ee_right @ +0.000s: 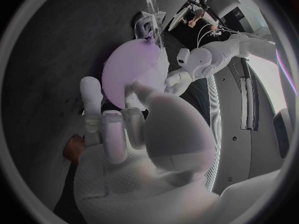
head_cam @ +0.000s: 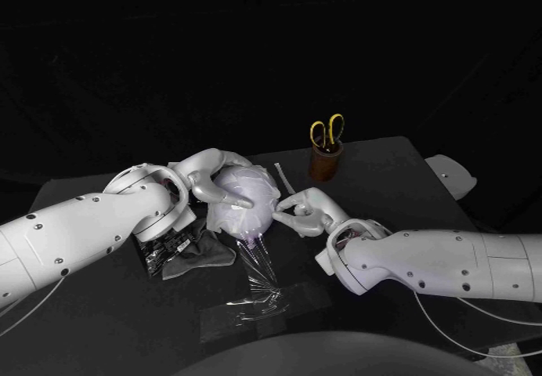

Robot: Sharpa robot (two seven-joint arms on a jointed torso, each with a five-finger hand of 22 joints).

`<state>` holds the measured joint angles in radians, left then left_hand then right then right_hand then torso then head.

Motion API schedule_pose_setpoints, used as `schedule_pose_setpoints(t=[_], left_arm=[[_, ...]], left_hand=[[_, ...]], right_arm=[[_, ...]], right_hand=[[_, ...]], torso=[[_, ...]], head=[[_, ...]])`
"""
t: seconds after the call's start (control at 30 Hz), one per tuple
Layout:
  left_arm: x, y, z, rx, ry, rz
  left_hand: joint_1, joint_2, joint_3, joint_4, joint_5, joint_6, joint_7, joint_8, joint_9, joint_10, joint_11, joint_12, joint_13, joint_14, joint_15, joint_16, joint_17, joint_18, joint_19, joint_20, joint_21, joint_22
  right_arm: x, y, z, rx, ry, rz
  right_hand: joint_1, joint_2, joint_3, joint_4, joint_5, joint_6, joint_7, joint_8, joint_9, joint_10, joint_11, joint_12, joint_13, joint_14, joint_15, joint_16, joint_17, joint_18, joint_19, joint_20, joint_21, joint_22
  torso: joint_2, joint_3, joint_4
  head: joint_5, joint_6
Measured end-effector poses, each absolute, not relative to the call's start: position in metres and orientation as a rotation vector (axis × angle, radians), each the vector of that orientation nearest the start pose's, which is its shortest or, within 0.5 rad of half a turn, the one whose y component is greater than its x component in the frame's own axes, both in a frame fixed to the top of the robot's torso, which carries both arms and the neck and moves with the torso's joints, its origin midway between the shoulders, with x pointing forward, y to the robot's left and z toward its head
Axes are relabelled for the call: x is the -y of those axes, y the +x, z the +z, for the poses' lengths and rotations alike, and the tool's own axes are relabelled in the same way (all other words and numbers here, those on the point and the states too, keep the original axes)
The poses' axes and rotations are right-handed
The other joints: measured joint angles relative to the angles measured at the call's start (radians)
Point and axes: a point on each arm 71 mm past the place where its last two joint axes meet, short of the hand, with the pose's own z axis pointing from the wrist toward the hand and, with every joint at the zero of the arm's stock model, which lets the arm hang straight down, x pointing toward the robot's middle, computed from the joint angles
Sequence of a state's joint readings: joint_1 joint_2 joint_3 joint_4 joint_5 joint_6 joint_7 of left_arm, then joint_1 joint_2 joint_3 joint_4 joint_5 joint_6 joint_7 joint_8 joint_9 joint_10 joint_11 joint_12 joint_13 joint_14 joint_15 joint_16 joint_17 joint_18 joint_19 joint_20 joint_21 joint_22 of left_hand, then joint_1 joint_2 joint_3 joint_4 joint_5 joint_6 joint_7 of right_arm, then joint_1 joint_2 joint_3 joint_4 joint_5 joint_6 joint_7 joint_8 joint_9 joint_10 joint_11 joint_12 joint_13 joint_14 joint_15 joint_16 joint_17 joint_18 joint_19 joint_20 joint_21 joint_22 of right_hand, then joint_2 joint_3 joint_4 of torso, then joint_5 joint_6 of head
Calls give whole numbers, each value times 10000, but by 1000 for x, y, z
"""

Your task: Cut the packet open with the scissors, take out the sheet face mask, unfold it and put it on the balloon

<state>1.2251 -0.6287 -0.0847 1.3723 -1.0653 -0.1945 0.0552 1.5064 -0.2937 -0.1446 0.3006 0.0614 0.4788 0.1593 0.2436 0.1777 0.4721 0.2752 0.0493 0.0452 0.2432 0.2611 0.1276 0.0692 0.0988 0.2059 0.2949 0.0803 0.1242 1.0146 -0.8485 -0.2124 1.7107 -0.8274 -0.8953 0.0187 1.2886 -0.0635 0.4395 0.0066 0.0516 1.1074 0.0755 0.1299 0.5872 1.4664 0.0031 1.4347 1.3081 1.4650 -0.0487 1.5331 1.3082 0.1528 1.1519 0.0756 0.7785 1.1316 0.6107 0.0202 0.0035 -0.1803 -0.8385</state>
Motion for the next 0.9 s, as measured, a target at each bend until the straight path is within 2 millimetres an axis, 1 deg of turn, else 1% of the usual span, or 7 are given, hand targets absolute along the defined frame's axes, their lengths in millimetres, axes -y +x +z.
schedule_pose_setpoints(t=[0.1,0.13,0.37,0.47,0.77,0.83,0.9], left_arm=[[-125,501,-201,-18367,-22,-10247],[-125,501,-201,-18367,-22,-10247],[-125,501,-201,-18366,-30,-10248],[-125,501,-201,-18369,-32,-10248],[-125,501,-201,-18379,-32,-10250],[-125,501,-201,-18381,-30,-10252],[-125,501,-201,-18383,-28,-10255]], left_hand=[[0,0,0,0,0,0,0,0,0,0,0,0,0,0,0,0,0,1,4,-4,0,0],[0,0,0,0,0,0,0,-1,1,0,0,0,0,0,0,0,0,0,36,-36,36,0],[0,0,0,0,0,0,0,-2,9,0,0,0,0,0,0,0,0,-1,36,-36,37,-1],[0,0,0,0,0,24,-25,-2,9,0,0,0,0,0,0,0,0,-1,36,-36,37,-1],[0,0,0,0,0,35,-36,-3,8,0,-1,0,0,0,0,0,0,-2,36,-37,37,-2],[0,0,0,0,0,35,-36,-3,8,0,-1,0,0,0,0,0,0,-2,36,-37,37,-2],[0,0,0,0,0,35,-36,-3,8,0,0,0,0,0,0,0,0,-2,36,-37,37,-2]], right_arm=[[182,386,-285,-16159,6452,8805],[182,386,-285,-16128,6453,8801],[182,385,-284,-15947,6453,8807],[182,385,-283,-15926,6452,8815],[184,382,-281,-15911,6426,8872],[184,381,-281,-15914,6421,8884],[184,380,-280,-15919,6421,8885]], right_hand=[[161,150,331,-193,-34,220,-76,137,38,-14,-84,374,0,17,-90,146,0,-18,269,-56,417,245],[188,146,416,-245,-39,262,-84,173,79,-14,-84,460,0,17,-91,175,0,-62,301,-87,497,297],[152,179,789,-447,-91,331,-85,359,152,5,-104,792,-4,-18,-126,243,-1,-68,358,-145,675,452],[138,193,896,-535,-98,331,-85,369,154,22,-120,916,-7,14,-159,247,-7,-70,397,-184,733,505],[-8,172,1014,-598,-51,336,-83,445,159,-13,-155,1047,-8,14,-160,303,-8,-73,448,-165,868,583],[-59,121,1086,-648,-51,336,-83,484,159,-13,-155,1133,-7,14,-160,304,-8,-75,448,-165,904,604],[-61,122,1118,-645,-51,337,-83,485,160,-13,-154,1155,-5,14,-159,304,-7,-77,483,-200,913,626]], torso=[[4,0,0],[5,0,1],[3,2,-5],[0,5,-7],[-1,5,-12],[-1,5,-12],[-1,5,-10]], head=[[0,-11],[0,-12],[4,-32],[-5,-38],[-28,-53],[-35,-56],[-39,-59]])
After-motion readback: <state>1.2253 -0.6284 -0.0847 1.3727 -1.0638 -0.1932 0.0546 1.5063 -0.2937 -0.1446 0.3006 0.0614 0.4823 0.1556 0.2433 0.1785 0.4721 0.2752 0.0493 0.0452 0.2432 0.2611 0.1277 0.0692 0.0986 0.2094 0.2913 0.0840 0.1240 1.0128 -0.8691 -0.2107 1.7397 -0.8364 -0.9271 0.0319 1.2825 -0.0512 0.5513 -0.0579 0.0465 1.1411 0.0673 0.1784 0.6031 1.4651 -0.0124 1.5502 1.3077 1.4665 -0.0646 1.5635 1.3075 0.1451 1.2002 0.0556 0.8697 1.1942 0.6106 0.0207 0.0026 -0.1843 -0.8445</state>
